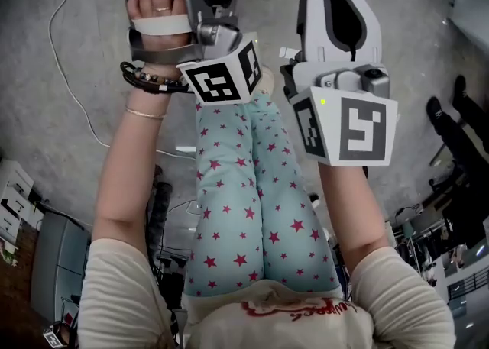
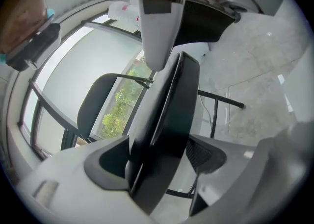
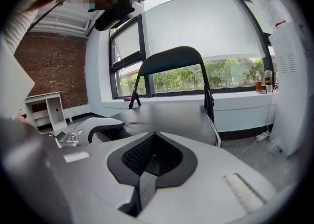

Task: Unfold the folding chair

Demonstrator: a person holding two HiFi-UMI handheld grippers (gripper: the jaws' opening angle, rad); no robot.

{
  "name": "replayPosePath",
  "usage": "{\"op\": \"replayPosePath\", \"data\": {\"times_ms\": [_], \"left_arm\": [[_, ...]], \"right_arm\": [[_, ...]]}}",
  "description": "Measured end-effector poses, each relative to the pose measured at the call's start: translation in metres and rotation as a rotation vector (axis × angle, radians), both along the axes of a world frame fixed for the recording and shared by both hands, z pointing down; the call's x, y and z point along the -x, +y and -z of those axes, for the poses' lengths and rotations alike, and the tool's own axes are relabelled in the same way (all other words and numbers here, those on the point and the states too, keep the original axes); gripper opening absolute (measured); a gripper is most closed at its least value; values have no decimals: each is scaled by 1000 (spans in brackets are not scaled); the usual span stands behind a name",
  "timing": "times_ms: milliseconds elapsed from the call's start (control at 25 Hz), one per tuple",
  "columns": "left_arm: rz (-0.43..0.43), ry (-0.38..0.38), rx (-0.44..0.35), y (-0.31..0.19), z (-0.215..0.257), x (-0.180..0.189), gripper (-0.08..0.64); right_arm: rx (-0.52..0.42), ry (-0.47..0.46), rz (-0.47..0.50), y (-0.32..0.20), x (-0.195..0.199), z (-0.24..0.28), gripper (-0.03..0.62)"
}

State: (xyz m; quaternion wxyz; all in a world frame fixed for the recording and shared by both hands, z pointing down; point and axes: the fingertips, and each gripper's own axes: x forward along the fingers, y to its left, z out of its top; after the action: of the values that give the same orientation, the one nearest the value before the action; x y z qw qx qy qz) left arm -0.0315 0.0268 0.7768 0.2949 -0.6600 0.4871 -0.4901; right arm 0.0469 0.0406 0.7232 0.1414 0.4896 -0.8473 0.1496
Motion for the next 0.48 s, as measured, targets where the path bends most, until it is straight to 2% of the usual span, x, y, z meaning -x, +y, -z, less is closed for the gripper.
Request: {"op": "replayPosePath", "data": {"times_ms": [120, 280, 400, 480], "left_arm": [[63, 71, 32, 14, 7, 4, 348], [236, 248, 77, 28, 31, 22, 340], [355, 378, 89, 31, 57, 32, 301], [411, 473, 76, 30, 83, 33, 248]], "right_arm": [[-9, 5, 25, 4, 1, 3, 23], [-14, -3, 34, 4, 0, 16, 23], [-26, -11, 33, -2, 1, 40, 23], [-44, -25, 30, -9, 4, 67, 23]]}}
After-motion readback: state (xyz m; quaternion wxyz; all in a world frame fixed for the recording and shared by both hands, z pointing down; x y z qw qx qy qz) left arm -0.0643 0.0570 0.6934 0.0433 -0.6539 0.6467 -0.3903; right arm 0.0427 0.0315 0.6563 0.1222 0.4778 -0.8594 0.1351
